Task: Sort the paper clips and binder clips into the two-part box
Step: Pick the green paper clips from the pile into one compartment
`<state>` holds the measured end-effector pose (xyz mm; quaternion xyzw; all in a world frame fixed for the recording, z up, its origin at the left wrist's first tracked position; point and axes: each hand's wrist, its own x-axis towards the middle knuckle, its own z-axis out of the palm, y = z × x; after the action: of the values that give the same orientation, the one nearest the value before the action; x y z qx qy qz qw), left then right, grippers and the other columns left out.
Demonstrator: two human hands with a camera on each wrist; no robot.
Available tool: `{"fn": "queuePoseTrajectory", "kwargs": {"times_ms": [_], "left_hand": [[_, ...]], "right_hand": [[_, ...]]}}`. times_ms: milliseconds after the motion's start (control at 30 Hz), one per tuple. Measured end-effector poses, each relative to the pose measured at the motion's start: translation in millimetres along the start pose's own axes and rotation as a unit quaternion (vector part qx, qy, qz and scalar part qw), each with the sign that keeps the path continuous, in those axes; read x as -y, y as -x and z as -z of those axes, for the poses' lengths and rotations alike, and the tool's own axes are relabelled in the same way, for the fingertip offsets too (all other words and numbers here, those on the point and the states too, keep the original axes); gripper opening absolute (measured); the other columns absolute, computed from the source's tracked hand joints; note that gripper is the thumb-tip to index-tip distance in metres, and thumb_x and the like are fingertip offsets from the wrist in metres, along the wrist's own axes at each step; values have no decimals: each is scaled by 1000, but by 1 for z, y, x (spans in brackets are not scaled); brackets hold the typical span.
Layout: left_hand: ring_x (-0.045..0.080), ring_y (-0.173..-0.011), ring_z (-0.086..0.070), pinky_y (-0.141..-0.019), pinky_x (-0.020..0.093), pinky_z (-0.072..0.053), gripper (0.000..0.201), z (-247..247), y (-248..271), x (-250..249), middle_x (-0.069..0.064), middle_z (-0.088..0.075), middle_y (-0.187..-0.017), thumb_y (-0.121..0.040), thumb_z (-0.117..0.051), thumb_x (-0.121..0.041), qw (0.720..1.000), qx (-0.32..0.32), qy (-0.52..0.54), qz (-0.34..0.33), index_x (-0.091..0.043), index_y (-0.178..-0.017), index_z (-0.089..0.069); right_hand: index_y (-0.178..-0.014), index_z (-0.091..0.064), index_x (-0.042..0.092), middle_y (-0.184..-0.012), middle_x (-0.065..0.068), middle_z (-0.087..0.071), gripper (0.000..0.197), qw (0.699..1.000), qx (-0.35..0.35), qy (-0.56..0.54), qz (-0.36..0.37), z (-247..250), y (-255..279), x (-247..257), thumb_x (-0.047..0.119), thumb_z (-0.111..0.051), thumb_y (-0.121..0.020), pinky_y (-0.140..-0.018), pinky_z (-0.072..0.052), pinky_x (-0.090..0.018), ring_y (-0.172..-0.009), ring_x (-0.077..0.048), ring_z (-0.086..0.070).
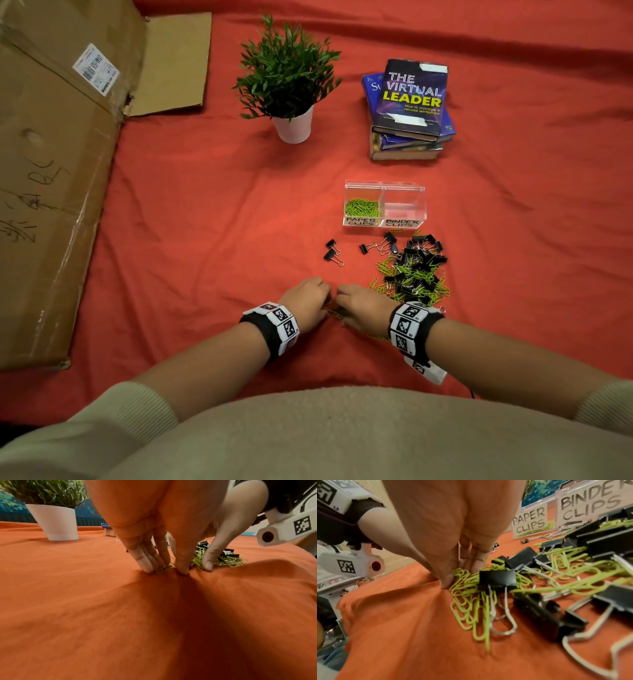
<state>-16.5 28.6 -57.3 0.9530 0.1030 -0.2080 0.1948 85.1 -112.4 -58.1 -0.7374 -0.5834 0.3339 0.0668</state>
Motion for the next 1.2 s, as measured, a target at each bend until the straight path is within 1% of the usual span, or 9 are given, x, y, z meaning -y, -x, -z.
{"fn": "queuePoseTrajectory", "kwargs": {"times_ms": [267,400,467,633,767,867,1033,1133,1200], "left_hand": [[30,-107,-56,-87,39,-44,17,4,-4,-2,10,-59,-111,-88,-57,-23,999,27,-38,-6,-12,-101,-59],[29,-106,-57,-88,38,-46,14,4,-4,-1,9,-61,-110,-87,-58,-22,998,49,-26,2,-13,-98,-60],[29,-105,-58,-87,38,-47,11,3,-3,-2,9,-61,-109,-86,-55,-19,998,55,-10,9,-15,-96,-59],[33,-105,-55,-86,40,-46,16,-1,0,-5,13,-56,-111,-90,-45,-16,999,51,-14,9,-10,-100,-56],[33,-100,-58,-83,38,-45,15,2,-2,-3,14,-61,-108,-88,-45,-11,997,72,23,3,-9,-99,-56],[27,-95,-61,-80,29,-45,15,12,-5,-2,10,-67,-100,-84,-52,-6,991,84,99,13,-9,-94,-62],[14,-81,-60,-71,17,-40,10,42,-25,-6,8,-71,-96,-82,-62,-6,982,44,179,45,-8,-91,-66],[11,-77,-57,-69,18,-40,9,67,-51,-12,9,-71,-95,-82,-63,-4,979,-8,199,38,-7,-90,-65],[13,-76,-57,-69,19,-40,8,85,-74,-20,8,-70,-90,-81,-64,-4,976,-51,208,42,-8,-88,-65]], "right_hand": [[-98,-66,12,-97,-6,-68,22,988,36,-108,-106,11,-1,-1,8,-60,-77,-70,-45,-25,-87,-21,-62],[-94,-70,12,-75,0,-65,18,964,40,-212,-156,33,-2,-10,7,-66,-77,-55,-43,-18,-63,-11,-55],[-90,-70,9,-75,-2,-67,13,946,11,-274,-174,54,-3,-19,8,-68,-78,-53,-44,-18,-60,-10,-54],[-83,-68,13,-82,-9,-70,7,908,-98,-362,-188,118,-17,-46,10,-72,-77,-66,-53,-33,-65,-15,-59],[-87,-66,3,-78,-9,-65,10,909,-197,-300,-211,151,-44,-64,2,-69,-77,-62,-50,-29,-65,-16,-57],[-84,-65,9,-80,-9,-64,9,926,-203,-207,-243,153,-60,-72,3,-66,-78,-67,-50,-29,-74,-22,-61],[-112,-64,4,-110,-14,-66,29,951,-204,-86,-216,145,-58,-74,8,-61,-83,-90,-49,-34,-101,-28,-61],[-103,-67,7,-103,-10,-66,19,947,-239,-97,-189,130,-36,-68,9,-59,-86,-85,-55,-36,-91,-23,-63],[-95,-67,9,-97,-7,-67,13,963,-184,-106,-168,112,-14,-59,9,-57,-87,-77,-57,-32,-82,-18,-63]]}}
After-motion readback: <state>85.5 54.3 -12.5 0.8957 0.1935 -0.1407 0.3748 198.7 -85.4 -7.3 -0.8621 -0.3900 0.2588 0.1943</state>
